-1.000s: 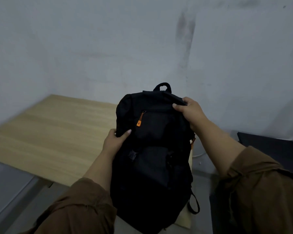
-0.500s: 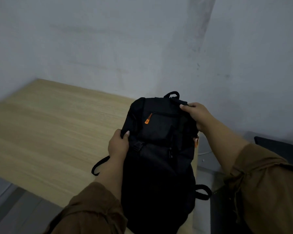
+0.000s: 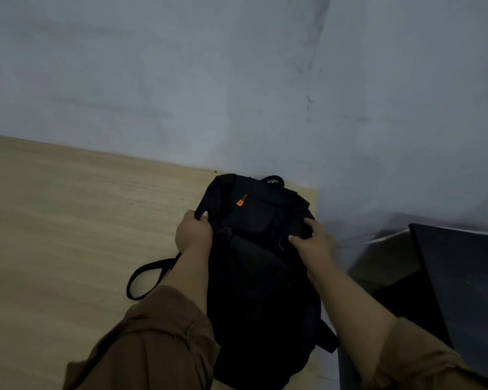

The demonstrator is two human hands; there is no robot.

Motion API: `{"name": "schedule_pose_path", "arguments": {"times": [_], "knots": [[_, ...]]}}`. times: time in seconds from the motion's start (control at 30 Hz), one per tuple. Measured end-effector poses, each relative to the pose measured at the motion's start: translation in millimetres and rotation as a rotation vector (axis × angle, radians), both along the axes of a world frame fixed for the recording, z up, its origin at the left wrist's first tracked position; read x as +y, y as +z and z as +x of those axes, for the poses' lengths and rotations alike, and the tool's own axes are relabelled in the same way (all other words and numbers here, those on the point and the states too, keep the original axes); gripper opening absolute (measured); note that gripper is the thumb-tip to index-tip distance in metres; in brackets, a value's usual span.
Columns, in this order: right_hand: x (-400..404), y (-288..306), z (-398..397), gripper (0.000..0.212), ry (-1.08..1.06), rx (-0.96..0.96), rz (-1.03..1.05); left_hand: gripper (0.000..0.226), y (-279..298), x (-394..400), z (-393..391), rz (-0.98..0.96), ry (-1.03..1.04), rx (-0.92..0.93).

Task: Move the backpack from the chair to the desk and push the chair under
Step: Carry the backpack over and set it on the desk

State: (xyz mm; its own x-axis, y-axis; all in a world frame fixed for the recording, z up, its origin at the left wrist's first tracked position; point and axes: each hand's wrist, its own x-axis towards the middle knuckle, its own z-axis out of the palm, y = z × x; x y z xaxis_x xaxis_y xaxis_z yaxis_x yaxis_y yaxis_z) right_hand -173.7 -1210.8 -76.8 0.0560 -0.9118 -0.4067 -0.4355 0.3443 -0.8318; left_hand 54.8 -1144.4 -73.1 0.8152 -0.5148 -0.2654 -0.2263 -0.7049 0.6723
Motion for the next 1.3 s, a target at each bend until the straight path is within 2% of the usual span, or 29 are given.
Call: {"name": "schedule_pose_path", "arguments": {"times": [0.1, 0.23, 0.4, 0.57, 0.67, 0.73, 0.8, 0.97, 1.17, 1.27, 1.3], "knots": [[8.1, -16.5, 2.3, 0.075, 0.02, 0.038, -0.014, 0.041, -0.8, -2.6, 0.7, 0.032, -0.026, 0.015], [-10.5, -31.8, -4.4, 0.061, -0.031, 0.033, -0.021, 0.045, 3.7, 17.8, 1.1, 0.21, 0.034, -0.044], [-16.0, -15.4, 1.9, 0.063, -0.069, -0.059, -0.025, 0.023, -3.6, 41.4, -13.7, 0.002, 0.05, -0.126], [-16.5, -6.1, -1.4, 0.071, -0.003, -0.09, -0.005, 0.03, 2.3, 34.9, -12.1, 0.012, -0.082, -0.106], [-1.1, 5.9, -0.8, 0.063, 0.029, -0.041, -0.027, 0.034, 3.8, 42.5, -7.2, 0.066, -0.177, -0.041], [12.3, 13.3, 3.2, 0.057, 0.043, 0.115, -0.109, 0.034, 7.0, 50.8, -7.3, 0.038, -0.232, -0.011], [35.5, 22.5, 11.6, 0.045, 0.076, 0.227, -0.244, 0.032, 12.8, 67.4, -10.3, -0.028, -0.254, -0.009], [105.0, 41.5, 42.8, 0.031, 0.268, 0.212, -0.557, 0.026, 35.1, 127.0, -20.9, -0.162, -0.234, -0.052], [202.2, 58.4, 84.2, 0.03, 0.512, 0.11, -0.613, 0.026, 60.3, 234.6, -21.7, -0.241, -0.128, -0.109], [264.7, 60.1, 100.6, 0.03, 0.639, 0.077, -0.599, 0.027, 66.3, 305.0, -17.7, -0.266, -0.03, -0.11], [305.3, 61.7, 107.6, 0.03, 0.7, 0.055, -0.593, 0.027, 68.9, 350.3, -15.0, -0.264, 0.016, -0.122]]}}
